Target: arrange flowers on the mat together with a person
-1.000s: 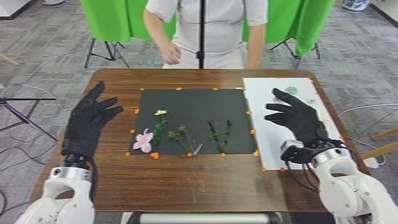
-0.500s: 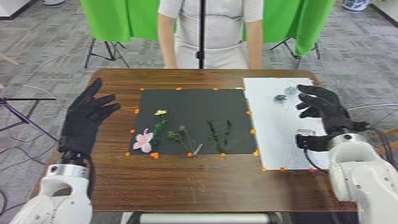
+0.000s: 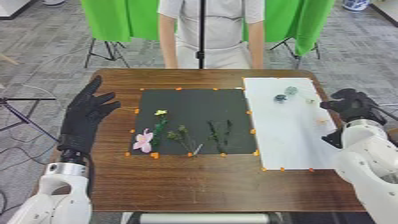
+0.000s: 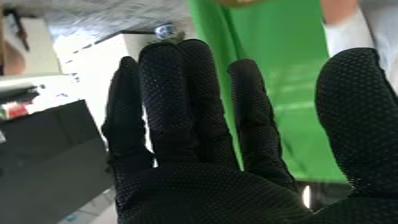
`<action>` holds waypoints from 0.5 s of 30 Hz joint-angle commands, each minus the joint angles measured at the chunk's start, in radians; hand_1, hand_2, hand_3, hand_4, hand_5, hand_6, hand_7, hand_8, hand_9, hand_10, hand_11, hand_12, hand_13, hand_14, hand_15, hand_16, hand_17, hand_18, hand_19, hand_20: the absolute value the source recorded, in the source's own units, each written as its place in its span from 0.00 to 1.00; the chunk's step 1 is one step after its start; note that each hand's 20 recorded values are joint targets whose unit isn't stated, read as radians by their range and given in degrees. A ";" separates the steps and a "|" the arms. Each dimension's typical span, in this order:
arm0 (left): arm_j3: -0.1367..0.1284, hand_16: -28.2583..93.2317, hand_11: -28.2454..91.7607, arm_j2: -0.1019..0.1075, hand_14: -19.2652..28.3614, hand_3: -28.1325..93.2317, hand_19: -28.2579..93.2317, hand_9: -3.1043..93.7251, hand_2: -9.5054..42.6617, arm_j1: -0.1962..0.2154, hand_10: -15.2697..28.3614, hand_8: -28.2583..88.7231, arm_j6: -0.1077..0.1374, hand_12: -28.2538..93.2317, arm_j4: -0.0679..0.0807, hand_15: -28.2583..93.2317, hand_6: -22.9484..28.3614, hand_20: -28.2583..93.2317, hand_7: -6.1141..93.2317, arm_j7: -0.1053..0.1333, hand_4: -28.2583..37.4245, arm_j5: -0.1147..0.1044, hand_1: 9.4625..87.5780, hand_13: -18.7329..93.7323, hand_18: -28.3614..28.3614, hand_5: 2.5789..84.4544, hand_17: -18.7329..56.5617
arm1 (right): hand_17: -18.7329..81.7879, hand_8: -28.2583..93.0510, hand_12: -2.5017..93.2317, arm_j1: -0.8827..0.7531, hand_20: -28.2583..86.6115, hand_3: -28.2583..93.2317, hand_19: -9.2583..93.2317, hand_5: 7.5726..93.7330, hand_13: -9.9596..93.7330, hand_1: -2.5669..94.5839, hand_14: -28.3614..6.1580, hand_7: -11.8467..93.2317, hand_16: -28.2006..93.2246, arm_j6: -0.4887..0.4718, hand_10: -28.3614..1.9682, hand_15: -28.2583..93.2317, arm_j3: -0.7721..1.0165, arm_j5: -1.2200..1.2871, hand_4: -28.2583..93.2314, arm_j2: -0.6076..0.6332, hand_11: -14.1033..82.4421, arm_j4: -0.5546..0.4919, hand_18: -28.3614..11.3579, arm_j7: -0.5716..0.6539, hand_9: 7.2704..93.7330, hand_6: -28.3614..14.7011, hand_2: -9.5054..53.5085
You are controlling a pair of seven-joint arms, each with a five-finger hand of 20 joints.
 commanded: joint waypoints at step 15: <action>0.016 0.15 0.45 0.016 0.96 0.87 0.64 0.39 0.25 0.006 0.78 0.18 0.001 0.32 0.005 0.69 0.51 0.38 0.14 0.030 0.00 -0.011 0.16 0.40 0.92 0.35 0.16 | 0.35 0.11 0.22 0.122 0.46 0.88 0.73 0.45 0.61 0.37 0.36 0.35 0.34 -0.087 0.39 0.77 -0.219 -0.129 0.03 0.034 0.51 0.188 0.09 -0.012 0.55 0.73 0.03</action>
